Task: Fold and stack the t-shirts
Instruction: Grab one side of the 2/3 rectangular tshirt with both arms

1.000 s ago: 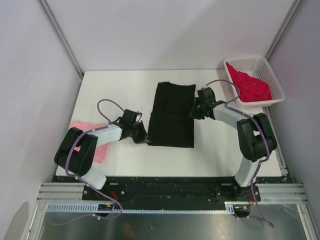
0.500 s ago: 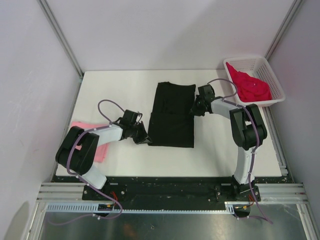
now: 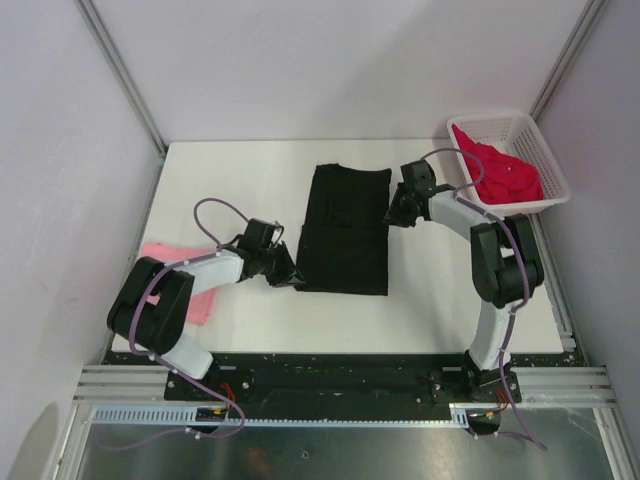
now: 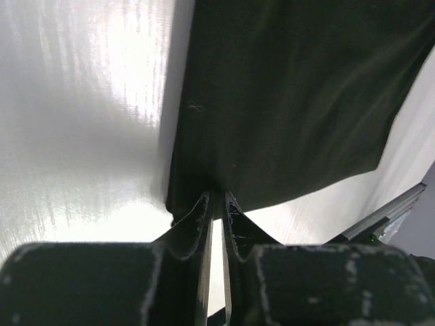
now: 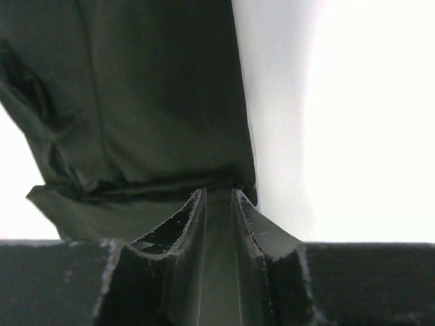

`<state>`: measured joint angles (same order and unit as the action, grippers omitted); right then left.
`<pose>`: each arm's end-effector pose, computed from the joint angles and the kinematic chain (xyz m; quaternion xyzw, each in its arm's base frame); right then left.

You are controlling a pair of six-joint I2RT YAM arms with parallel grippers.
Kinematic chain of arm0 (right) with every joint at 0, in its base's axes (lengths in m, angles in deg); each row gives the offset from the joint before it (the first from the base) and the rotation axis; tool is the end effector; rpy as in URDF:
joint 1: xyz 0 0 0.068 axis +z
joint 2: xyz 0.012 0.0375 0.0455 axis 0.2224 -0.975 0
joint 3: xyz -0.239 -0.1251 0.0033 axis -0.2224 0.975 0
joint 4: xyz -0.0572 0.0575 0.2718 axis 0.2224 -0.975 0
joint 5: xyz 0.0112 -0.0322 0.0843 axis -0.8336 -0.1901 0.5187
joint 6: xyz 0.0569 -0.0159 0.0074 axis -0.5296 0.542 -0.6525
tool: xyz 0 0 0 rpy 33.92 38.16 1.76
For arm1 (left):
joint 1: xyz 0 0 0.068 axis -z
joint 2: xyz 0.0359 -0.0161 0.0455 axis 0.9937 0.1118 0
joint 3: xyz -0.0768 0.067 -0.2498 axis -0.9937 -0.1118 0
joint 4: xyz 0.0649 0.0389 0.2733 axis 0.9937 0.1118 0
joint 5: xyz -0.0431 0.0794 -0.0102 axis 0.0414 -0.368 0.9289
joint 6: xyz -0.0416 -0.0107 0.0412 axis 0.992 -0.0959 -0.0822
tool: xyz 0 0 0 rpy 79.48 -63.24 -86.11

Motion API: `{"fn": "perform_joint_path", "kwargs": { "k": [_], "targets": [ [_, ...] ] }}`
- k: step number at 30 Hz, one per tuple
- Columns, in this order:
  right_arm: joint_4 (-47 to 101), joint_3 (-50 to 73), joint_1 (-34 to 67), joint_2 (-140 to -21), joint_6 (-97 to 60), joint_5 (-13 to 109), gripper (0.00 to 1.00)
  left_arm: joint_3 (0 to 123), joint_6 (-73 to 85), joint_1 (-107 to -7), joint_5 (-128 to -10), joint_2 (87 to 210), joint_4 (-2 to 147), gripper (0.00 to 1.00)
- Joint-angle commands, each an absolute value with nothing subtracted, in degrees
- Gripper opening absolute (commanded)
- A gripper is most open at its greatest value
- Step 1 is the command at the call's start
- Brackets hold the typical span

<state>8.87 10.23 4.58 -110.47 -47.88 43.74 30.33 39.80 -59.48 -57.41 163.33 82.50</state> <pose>0.4195 0.1345 0.1609 0.1472 0.9367 0.1691 0.2691 0.2714 -0.1376 0.1142 -0.1233 0.9384 -0.2931 0.1357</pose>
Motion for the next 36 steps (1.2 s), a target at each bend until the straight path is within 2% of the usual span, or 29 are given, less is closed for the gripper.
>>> {"fn": "perform_joint_path", "kwargs": {
  "k": [1, 7, 14, 36],
  "targets": [
    [2.2, 11.2, 6.4, -99.7, -46.8, 40.7, 0.27, 31.6, 39.4, -59.0, -55.8, 157.8, 82.4, 0.16],
    [1.3, 27.6, 11.8, -87.7, -50.9, 41.8, 0.30, 30.1, 40.1, -59.3, -55.0, 152.8, 82.4, 0.25],
    [3.6, 43.0, 17.5, -78.2, -58.4, 42.0, 0.33, 27.8, 40.4, -59.5, -54.2, 149.9, 82.4, 0.27],
    [7.8, 46.0, 19.4, -80.1, -62.9, 38.4, 0.33, 26.3, 39.6, -59.8, -53.5, 150.1, 82.4, 0.23]
  ]
}}
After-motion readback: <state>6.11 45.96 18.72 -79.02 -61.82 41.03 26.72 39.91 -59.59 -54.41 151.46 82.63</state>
